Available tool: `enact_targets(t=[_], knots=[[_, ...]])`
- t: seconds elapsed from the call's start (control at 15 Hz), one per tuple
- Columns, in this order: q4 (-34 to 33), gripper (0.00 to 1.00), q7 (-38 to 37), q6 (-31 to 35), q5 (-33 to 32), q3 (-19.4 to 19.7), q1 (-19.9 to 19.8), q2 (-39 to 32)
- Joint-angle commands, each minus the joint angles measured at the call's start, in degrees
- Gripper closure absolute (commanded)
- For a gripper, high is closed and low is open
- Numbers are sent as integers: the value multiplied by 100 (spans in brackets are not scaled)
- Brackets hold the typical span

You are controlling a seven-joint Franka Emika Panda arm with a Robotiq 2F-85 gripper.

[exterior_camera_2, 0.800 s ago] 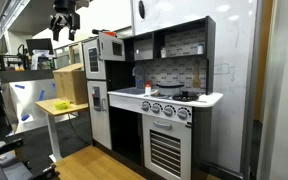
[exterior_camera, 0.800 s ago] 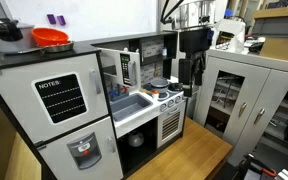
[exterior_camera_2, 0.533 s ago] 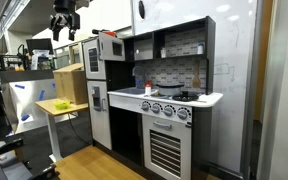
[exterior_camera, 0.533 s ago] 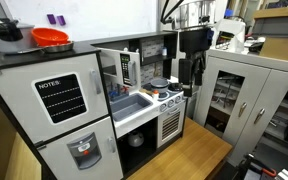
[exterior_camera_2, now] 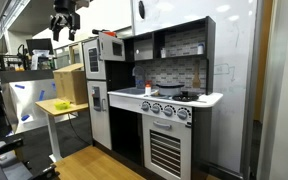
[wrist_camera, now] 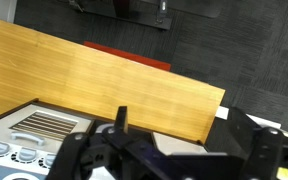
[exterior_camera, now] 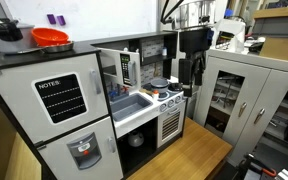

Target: Close the top cupboard door

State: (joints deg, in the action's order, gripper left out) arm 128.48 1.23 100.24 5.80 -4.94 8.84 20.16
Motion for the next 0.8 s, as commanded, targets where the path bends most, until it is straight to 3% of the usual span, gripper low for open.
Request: enact_targets(t=[0.0, 0.53, 0.73], knots=[[-11, 0, 14, -14, 17, -55, -61, -2], [-11, 0, 14, -14, 17, -55, -62, -2], [139, 0, 160, 411, 24, -78, -21, 83]])
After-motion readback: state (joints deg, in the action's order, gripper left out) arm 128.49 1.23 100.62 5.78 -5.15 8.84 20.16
